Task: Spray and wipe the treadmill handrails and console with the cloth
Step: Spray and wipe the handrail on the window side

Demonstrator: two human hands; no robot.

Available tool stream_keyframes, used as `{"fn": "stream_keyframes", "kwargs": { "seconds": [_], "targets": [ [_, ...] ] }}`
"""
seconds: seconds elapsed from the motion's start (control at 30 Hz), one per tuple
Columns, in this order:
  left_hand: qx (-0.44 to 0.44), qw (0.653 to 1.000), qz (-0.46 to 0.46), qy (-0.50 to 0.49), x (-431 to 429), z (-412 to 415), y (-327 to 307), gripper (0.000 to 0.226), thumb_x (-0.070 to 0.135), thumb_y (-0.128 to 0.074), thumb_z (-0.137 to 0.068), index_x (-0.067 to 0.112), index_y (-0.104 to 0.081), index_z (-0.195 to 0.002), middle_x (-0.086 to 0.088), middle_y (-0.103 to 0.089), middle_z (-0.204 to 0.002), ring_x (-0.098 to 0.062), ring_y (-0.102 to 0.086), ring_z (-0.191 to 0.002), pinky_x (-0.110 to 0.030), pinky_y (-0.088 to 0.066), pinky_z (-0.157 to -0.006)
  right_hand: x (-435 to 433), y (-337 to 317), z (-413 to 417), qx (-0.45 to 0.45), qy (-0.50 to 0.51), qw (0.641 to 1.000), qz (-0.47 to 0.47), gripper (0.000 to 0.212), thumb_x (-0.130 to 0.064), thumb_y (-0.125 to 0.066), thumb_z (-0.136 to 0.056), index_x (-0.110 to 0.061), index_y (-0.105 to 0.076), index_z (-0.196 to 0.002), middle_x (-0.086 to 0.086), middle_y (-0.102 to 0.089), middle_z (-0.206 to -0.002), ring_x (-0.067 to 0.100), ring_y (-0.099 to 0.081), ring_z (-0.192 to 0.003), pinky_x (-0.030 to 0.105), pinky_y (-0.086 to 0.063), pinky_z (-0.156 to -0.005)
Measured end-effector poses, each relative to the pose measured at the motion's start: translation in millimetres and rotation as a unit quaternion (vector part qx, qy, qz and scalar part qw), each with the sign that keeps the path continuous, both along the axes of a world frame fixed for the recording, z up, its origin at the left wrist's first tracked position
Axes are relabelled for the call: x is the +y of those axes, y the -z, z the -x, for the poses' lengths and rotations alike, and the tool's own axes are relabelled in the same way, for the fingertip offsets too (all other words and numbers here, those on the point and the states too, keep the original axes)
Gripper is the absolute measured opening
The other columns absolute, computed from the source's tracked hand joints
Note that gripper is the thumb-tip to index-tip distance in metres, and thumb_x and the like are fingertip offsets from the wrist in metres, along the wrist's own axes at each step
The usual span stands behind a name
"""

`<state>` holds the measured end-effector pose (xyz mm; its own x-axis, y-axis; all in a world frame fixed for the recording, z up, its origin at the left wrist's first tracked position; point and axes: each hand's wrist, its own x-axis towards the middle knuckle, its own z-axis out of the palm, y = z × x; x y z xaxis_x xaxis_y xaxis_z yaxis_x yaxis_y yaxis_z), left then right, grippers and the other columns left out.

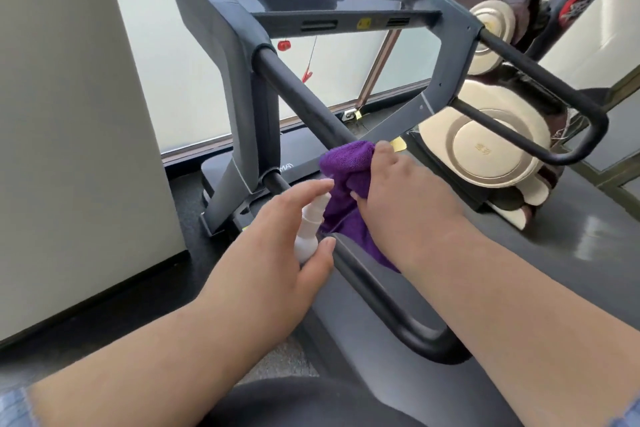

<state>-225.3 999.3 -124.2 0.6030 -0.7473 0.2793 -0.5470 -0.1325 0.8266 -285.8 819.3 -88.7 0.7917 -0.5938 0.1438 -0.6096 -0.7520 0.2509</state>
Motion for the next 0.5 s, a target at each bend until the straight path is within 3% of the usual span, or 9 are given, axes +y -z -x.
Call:
{"fn": "stream_keyframes", "kwargs": {
  "seconds": [0.1, 0.23, 0.37, 0.5],
  "targets": [
    [0.029, 0.999, 0.010, -0.034, 3, -13, 2, 0.059, 0.041, -0.058, -0.084, 0.074, -0.023, -0.118, 0.035, -0.049, -0.116, 0.005, -0.052, -0.102, -0.011, -0.039, -0.081, -4, -2, -29, 0.005, -0.007, 1.000, -0.012, 0.051, -0.041, -0.051, -0.100, -0.010, -0.031, -0.135, 0.013, -0.055, -0.121, 0.035, -0.065, -0.104, 0.040, -0.050, -0.072],
    [0.049, 0.997, 0.009, -0.052, 6, -27, 5, 0.061, 0.037, -0.060, -0.087, 0.075, -0.022, -0.117, 0.034, -0.048, -0.116, 0.009, -0.049, -0.106, -0.003, -0.037, -0.079, -8, -1, -71, 0.007, 0.007, 1.000, -0.020, 0.047, -0.035, -0.052, -0.099, -0.011, -0.032, -0.134, 0.014, -0.052, -0.121, 0.037, -0.062, -0.108, 0.040, -0.041, -0.065],
    [0.044, 0.998, -0.007, -0.050, 3, -45, 6, 0.059, 0.036, -0.059, -0.089, 0.070, -0.023, -0.123, 0.035, -0.043, -0.112, 0.015, -0.043, -0.105, 0.002, -0.032, -0.079, -10, -2, -112, 0.006, 0.016, 1.000, -0.020, 0.051, -0.031, -0.053, -0.099, -0.009, -0.029, -0.139, 0.017, -0.051, -0.127, 0.040, -0.059, -0.113, 0.044, -0.047, -0.070],
    [0.055, 0.997, -0.009, -0.051, -3, -69, 2, 0.058, 0.035, -0.058, -0.091, 0.062, -0.024, -0.130, 0.026, -0.046, -0.111, 0.011, -0.046, -0.099, -0.005, -0.037, -0.072, -10, -4, -157, 0.009, 0.023, 0.999, -0.020, 0.054, -0.031, -0.053, -0.099, -0.008, -0.029, -0.142, 0.018, -0.049, -0.131, 0.040, -0.056, -0.117, 0.046, -0.050, -0.076]
  ]
}}
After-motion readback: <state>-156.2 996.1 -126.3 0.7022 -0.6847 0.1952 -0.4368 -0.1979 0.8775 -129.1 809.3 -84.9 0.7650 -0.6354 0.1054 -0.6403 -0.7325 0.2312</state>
